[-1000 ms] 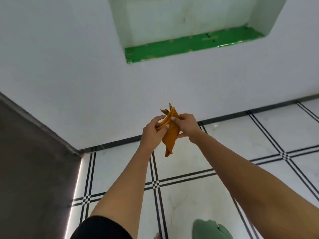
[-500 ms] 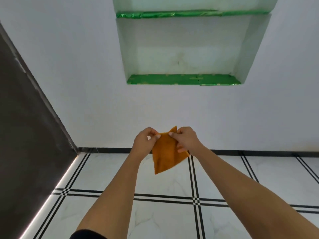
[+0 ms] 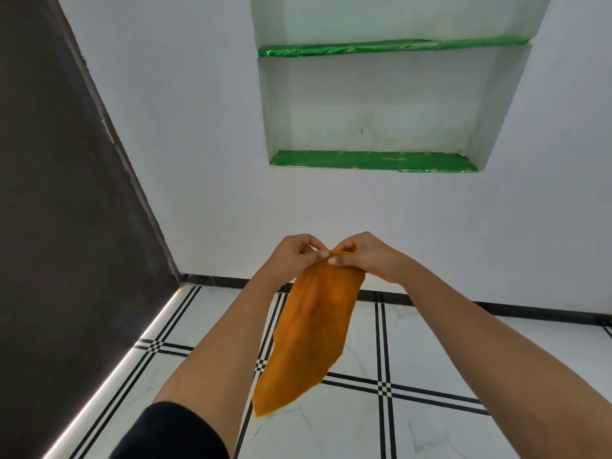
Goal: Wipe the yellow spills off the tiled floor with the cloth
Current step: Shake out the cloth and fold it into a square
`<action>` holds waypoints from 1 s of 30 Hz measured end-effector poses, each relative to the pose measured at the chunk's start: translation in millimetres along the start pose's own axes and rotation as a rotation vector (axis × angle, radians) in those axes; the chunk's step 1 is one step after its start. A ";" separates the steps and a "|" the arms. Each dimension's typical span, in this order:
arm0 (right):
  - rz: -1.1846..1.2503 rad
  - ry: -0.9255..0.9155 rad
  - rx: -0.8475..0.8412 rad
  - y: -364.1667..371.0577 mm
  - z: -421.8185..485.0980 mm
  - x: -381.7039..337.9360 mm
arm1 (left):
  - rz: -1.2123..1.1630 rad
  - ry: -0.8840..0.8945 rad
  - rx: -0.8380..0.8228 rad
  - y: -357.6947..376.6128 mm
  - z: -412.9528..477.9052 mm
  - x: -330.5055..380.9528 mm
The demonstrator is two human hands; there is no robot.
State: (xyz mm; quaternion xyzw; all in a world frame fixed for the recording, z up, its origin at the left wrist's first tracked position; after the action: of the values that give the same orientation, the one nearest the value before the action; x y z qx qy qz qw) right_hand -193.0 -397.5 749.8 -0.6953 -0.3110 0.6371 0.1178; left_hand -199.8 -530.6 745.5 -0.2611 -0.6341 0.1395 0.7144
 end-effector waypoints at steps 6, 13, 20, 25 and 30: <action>0.049 -0.114 0.101 -18.6 -3.3 -35.7 | -0.061 -0.070 -0.108 -10.0 -21.0 -21.5; -0.340 -0.073 0.072 -28.5 -0.5 -31.1 | -0.042 -0.047 0.036 -17.8 -16.9 -17.8; -0.243 -0.101 0.003 -7.3 2.4 -28.8 | 0.111 0.070 0.009 -6.0 1.4 25.7; -0.103 -0.030 0.029 -14.9 4.0 -31.2 | 0.142 -0.028 0.029 -17.2 -3.3 1.5; 0.117 0.023 0.094 -25.8 5.8 -37.3 | 0.047 -0.004 0.056 -19.1 -15.6 -15.4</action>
State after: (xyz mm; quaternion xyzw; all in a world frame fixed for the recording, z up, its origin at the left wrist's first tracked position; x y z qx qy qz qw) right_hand -205.7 -400.5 793.6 -0.7132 -0.2383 0.6488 0.1167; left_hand -189.5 -557.6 742.3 -0.2554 -0.6249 0.1745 0.7168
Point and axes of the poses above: each hand's wrist, its own z-axis towards the middle knuckle, its own y-axis out of the palm, x = y × z, the point moved 8 cm from there along z, towards the middle knuckle, and after that the axes turned 2 degrees about z, right-handed, at the moved point
